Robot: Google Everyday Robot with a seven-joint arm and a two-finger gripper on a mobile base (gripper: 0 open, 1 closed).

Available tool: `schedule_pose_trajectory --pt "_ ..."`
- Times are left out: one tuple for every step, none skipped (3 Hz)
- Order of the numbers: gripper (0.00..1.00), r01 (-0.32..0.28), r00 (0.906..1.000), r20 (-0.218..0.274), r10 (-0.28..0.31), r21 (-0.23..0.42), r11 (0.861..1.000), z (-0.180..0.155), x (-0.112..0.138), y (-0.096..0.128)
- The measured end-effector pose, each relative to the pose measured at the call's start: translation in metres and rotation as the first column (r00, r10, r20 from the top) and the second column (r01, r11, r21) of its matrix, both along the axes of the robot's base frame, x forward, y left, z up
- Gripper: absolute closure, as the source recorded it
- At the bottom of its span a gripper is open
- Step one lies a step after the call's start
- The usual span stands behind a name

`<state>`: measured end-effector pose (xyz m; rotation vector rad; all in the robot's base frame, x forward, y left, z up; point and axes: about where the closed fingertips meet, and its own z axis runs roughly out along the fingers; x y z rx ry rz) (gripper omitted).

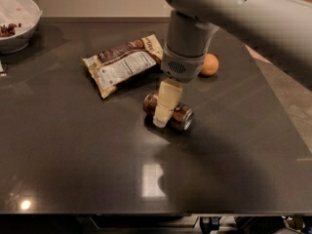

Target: Place orange can upright

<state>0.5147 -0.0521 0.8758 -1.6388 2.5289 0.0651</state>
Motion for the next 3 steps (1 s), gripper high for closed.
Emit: schedule_pose_trajectory --pt "0.00 0.007 0.9996 -0.027 -0.007 -0.006 1.000 -0.013 0.001 0.016" --pt "0.00 0.014 0.9990 -0.043 -0.014 -0.006 1.000 -0.022 0.000 0.029" --pt "0.19 0.016 0.9981 -0.059 -0.017 -0.012 1.000 -0.029 -0.002 0.037"
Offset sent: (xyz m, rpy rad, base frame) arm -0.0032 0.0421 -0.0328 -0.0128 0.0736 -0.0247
